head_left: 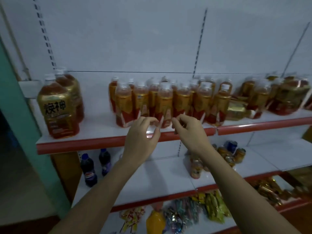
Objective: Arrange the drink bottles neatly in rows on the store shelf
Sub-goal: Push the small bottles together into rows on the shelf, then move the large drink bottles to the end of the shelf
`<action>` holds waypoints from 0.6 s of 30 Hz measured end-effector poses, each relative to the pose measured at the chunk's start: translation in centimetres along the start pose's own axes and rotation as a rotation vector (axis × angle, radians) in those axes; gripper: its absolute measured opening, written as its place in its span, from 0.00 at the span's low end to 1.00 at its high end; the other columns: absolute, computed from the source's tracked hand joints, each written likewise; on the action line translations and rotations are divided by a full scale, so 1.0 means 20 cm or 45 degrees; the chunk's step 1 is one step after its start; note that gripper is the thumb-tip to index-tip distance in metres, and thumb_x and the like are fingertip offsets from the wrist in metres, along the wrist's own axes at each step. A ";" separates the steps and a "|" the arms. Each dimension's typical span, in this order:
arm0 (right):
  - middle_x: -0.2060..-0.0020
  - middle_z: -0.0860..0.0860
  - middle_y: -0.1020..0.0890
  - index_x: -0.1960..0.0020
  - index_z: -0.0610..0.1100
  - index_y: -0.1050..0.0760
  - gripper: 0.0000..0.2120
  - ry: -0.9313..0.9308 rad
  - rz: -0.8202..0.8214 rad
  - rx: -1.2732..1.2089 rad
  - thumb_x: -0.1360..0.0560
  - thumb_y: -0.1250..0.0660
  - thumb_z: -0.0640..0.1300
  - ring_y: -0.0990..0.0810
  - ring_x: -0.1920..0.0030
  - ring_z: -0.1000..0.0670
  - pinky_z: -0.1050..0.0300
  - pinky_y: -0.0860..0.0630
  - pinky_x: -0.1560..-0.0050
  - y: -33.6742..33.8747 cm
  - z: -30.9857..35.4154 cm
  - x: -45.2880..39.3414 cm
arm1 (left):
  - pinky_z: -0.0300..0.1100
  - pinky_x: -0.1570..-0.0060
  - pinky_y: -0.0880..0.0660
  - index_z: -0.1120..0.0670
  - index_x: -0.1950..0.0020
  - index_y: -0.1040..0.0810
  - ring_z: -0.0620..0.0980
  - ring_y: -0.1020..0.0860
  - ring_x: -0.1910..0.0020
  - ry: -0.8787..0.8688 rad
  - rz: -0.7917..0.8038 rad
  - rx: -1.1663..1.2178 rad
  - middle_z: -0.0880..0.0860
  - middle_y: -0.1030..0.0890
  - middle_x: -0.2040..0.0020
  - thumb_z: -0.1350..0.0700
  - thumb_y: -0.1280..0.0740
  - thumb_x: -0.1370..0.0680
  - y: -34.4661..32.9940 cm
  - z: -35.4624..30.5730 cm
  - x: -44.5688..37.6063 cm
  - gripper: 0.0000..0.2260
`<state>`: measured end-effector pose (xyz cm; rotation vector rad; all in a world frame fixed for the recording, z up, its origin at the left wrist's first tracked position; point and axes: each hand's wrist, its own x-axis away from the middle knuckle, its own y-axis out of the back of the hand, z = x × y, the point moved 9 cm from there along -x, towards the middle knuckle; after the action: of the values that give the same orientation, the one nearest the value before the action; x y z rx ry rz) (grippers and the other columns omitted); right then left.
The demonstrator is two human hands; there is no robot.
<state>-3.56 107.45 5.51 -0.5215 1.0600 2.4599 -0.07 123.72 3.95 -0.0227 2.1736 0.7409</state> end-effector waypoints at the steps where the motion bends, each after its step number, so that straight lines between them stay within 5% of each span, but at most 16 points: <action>1: 0.69 0.45 0.22 0.62 0.40 0.25 0.20 -0.014 -0.009 0.052 0.18 0.39 0.52 0.25 0.68 0.47 0.44 0.26 0.63 0.09 -0.07 0.03 | 0.41 0.49 0.27 0.54 0.46 0.19 0.50 0.24 0.48 -0.032 0.019 -0.006 0.49 0.20 0.50 0.55 0.32 0.22 -0.08 -0.08 -0.01 0.07; 7: 0.71 0.49 0.23 0.61 0.44 0.26 0.19 -0.097 -0.016 0.381 0.18 0.40 0.54 0.23 0.69 0.48 0.44 0.23 0.65 0.56 -0.50 0.10 | 0.43 0.58 0.27 0.51 0.56 0.19 0.49 0.24 0.55 -0.153 0.184 -0.126 0.46 0.21 0.58 0.45 0.39 0.25 -0.52 -0.48 -0.09 0.13; 18: 0.65 0.45 0.18 0.58 0.40 0.22 0.19 -0.479 0.047 0.381 0.18 0.39 0.53 0.20 0.64 0.45 0.42 0.21 0.59 1.05 -1.35 0.06 | 0.43 0.56 0.30 0.46 0.48 0.22 0.46 0.27 0.49 -0.226 0.473 -0.021 0.42 0.25 0.53 0.45 0.37 0.21 -1.46 -0.85 -0.37 0.08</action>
<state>-10.44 74.33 0.07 0.0536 1.2467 2.2482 0.39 89.16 2.88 0.4327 2.0227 0.9293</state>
